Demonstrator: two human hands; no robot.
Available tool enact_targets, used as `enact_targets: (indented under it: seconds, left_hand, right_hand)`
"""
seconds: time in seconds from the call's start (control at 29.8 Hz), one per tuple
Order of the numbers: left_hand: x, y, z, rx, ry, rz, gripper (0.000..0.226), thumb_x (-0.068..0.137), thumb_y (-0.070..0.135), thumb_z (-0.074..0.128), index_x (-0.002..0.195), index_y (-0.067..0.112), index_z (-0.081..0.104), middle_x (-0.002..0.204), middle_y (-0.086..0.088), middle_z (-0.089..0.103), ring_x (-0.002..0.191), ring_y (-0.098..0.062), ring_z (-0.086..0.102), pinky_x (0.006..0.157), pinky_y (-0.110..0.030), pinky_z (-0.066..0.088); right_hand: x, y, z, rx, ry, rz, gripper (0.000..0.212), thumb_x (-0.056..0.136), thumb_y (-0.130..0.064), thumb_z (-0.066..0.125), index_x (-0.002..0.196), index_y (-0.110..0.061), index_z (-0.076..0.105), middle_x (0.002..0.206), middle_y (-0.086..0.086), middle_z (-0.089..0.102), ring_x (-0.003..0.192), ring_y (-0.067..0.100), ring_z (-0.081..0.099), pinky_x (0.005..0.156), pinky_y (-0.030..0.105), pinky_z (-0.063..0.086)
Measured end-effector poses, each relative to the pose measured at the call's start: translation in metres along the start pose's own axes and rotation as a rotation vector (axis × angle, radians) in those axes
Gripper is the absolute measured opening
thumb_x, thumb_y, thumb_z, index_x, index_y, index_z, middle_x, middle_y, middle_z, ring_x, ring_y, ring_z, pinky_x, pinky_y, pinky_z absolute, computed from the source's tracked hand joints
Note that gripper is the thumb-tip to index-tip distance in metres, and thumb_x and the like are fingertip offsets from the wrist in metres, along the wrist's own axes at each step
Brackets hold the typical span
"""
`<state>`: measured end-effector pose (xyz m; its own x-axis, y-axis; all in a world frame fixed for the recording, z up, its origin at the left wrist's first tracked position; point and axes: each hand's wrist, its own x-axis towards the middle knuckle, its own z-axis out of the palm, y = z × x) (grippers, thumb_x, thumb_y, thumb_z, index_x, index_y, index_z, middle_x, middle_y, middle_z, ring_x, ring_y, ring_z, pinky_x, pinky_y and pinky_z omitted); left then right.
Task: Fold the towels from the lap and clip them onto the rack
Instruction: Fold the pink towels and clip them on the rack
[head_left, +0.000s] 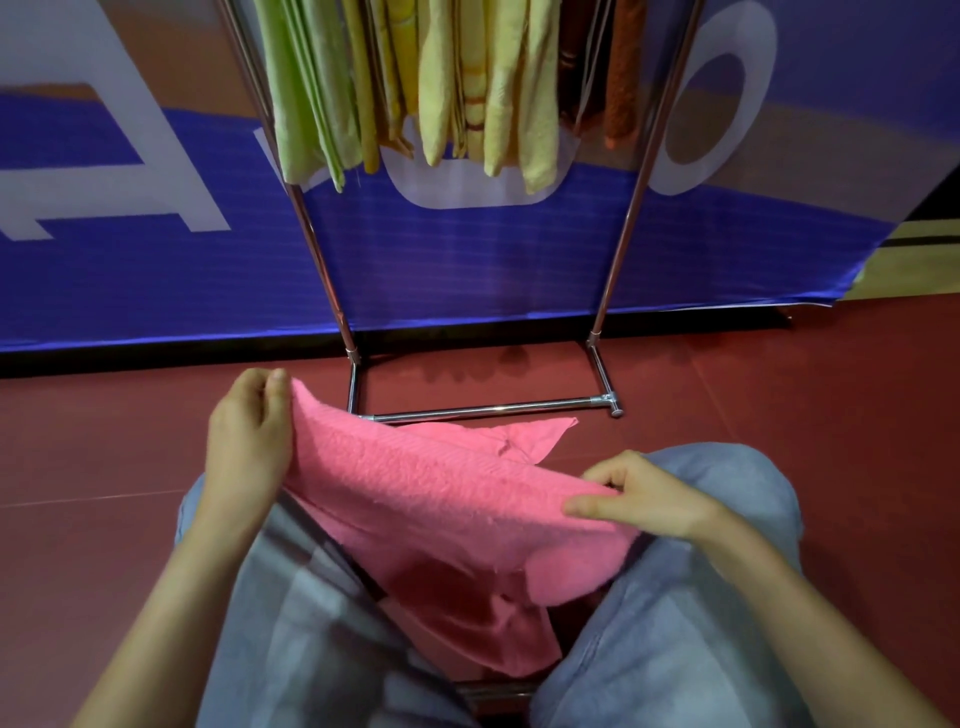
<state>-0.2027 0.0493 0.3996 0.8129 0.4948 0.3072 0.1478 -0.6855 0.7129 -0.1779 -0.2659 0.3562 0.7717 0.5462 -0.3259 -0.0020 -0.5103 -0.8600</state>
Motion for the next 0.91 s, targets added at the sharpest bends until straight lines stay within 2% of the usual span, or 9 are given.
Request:
enact_targets:
  seconds: [0.17, 0.27, 0.3, 0.4, 0.47, 0.54, 0.64, 0.77, 0.91]
  left_hand:
    - [0.008, -0.007, -0.007, 0.01, 0.026, 0.002, 0.029, 0.095, 0.011, 0.039, 0.083, -0.012, 0.054, 0.084, -0.032, 0.057, 0.074, -0.025, 0.044, 0.06, -0.027, 0.021]
    - [0.008, -0.006, -0.004, -0.014, 0.018, -0.009, 0.029, 0.095, 0.011, 0.039, 0.084, -0.011, 0.054, 0.08, -0.025, 0.055, 0.075, -0.024, 0.045, 0.061, -0.026, 0.021]
    - [0.005, -0.004, -0.001, -0.038, 0.019, -0.023, 0.028, 0.095, 0.011, 0.039, 0.084, -0.01, 0.055, 0.078, -0.021, 0.054, 0.076, -0.023, 0.044, 0.061, -0.025, 0.022]
    - [-0.011, 0.011, 0.015, -0.167, -0.002, -0.089, 0.022, 0.095, 0.009, 0.038, 0.078, 0.002, 0.051, 0.065, -0.004, 0.046, 0.075, -0.019, 0.041, 0.06, -0.023, 0.023]
    - [-0.028, 0.024, 0.031, -0.268, -0.032, -0.121, 0.019, 0.094, 0.006, 0.039, 0.079, 0.008, 0.049, 0.063, 0.006, 0.043, 0.073, -0.013, 0.043, 0.059, -0.022, 0.027]
    - [-0.048, 0.04, 0.047, -0.371, -0.068, -0.124, 0.024, 0.093, 0.005, 0.04, 0.074, 0.015, 0.048, 0.064, 0.009, 0.044, 0.06, 0.006, 0.044, 0.056, -0.013, 0.032]
    - [-0.078, 0.064, 0.066, -0.515, -0.124, -0.088, 0.024, 0.088, 0.014, 0.041, 0.067, 0.025, 0.043, 0.064, 0.01, 0.044, 0.055, 0.013, 0.045, 0.058, -0.004, 0.035]
    - [-0.102, 0.076, 0.077, -0.619, -0.178, -0.015, 0.02, 0.085, 0.019, 0.041, 0.068, 0.027, 0.047, 0.061, 0.012, 0.047, 0.055, 0.008, 0.046, 0.055, -0.006, 0.035]
    - [-0.104, 0.069, 0.079, -0.662, -0.188, -0.036, 0.017, 0.083, 0.02, 0.045, 0.07, 0.027, 0.052, 0.059, 0.01, 0.058, 0.058, 0.008, 0.051, 0.057, -0.005, 0.038]
  right_hand:
    - [-0.007, 0.023, -0.024, -0.115, -0.004, 0.059, 0.053, 0.067, -0.06, 0.065, 0.048, -0.017, 0.041, 0.058, 0.004, 0.034, 0.055, 0.013, 0.031, 0.055, 0.03, 0.025]
    - [-0.009, 0.02, -0.026, 0.063, 0.082, 0.004, 0.024, 0.077, -0.031, 0.067, 0.059, -0.02, 0.055, 0.06, -0.002, 0.046, 0.055, 0.006, 0.043, 0.058, 0.026, 0.033]
    - [-0.008, 0.016, -0.025, 0.133, 0.124, -0.023, 0.018, 0.074, -0.034, 0.07, 0.07, -0.019, 0.06, 0.067, 0.0, 0.053, 0.061, 0.008, 0.048, 0.061, 0.023, 0.036]
    - [-0.002, 0.005, -0.018, 0.344, 0.201, -0.084, 0.048, 0.051, -0.059, 0.076, 0.087, -0.029, 0.063, 0.076, 0.014, 0.055, 0.07, 0.022, 0.044, 0.057, 0.024, 0.035]
    - [0.003, -0.008, -0.008, 0.416, 0.195, -0.116, 0.04, 0.057, -0.047, 0.077, 0.091, -0.033, 0.062, 0.071, 0.009, 0.058, 0.069, 0.023, 0.043, 0.058, 0.026, 0.033]
    - [0.008, -0.026, 0.004, 0.488, 0.219, -0.131, 0.023, 0.071, -0.028, 0.07, 0.092, -0.027, 0.061, 0.067, 0.001, 0.06, 0.062, 0.014, 0.051, 0.059, 0.02, 0.039]
    - [0.019, -0.047, 0.023, 0.594, 0.336, -0.101, 0.012, 0.084, -0.004, 0.058, 0.081, -0.016, 0.06, 0.074, -0.001, 0.06, 0.061, -0.003, 0.056, 0.063, 0.009, 0.043]
    - [0.022, -0.059, 0.04, 0.76, 0.307, 0.008, 0.015, 0.088, -0.01, 0.052, 0.079, -0.012, 0.064, 0.069, 0.002, 0.064, 0.058, 0.006, 0.061, 0.051, 0.018, 0.051]
    - [0.018, -0.058, 0.041, 0.859, 0.272, 0.012, 0.021, 0.092, -0.013, 0.047, 0.081, -0.008, 0.064, 0.072, 0.005, 0.068, 0.061, 0.01, 0.067, 0.059, 0.024, 0.057]
